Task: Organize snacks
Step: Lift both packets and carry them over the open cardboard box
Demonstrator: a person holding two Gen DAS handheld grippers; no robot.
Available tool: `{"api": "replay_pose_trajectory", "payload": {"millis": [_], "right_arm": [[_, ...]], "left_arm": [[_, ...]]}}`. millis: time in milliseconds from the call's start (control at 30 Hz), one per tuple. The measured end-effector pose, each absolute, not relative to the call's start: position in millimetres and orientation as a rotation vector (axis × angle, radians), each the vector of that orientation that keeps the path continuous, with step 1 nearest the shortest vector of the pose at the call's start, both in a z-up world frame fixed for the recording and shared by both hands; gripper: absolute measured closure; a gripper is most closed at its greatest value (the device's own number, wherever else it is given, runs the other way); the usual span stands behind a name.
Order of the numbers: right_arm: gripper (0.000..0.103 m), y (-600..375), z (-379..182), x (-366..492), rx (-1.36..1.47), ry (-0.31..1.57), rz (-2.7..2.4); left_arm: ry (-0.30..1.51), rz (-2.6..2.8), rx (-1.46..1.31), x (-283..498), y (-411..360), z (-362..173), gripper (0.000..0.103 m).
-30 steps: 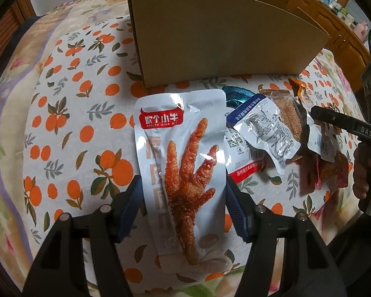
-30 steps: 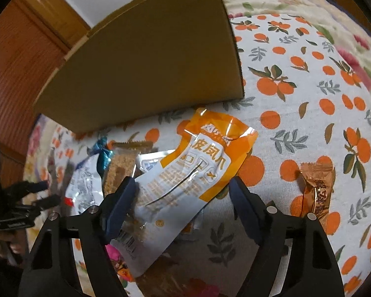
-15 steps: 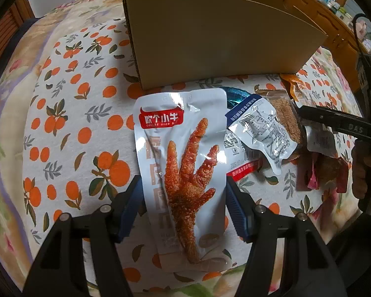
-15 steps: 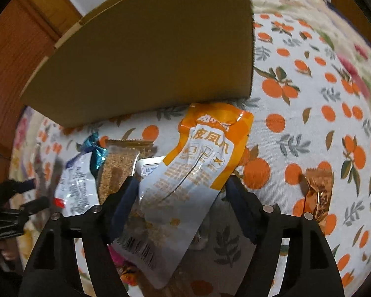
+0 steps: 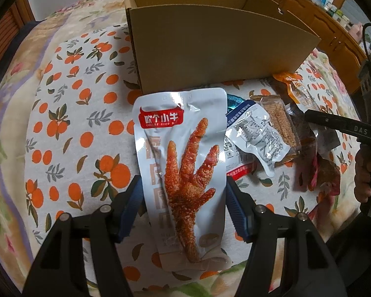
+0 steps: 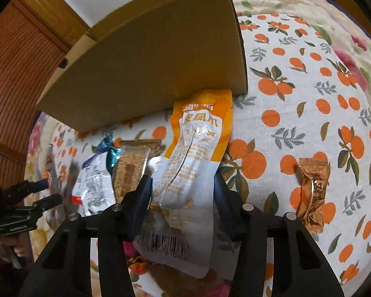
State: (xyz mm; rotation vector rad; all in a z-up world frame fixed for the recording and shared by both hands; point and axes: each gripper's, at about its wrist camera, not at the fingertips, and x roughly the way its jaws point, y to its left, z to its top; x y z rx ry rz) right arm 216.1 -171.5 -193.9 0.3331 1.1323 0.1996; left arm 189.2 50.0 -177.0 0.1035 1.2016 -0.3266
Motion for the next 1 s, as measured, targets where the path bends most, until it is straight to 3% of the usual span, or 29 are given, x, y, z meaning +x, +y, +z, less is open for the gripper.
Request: {"api": "replay_pose_trajectory", "payload": {"millis": [1000], "right_arm": [[0.052,-159.1,-102.5,188.0,0.238,0.921,0.31]], "left_arm": [[0.902,-0.354,-0.003,175.3,48.8,-70.0,0.038]]}}
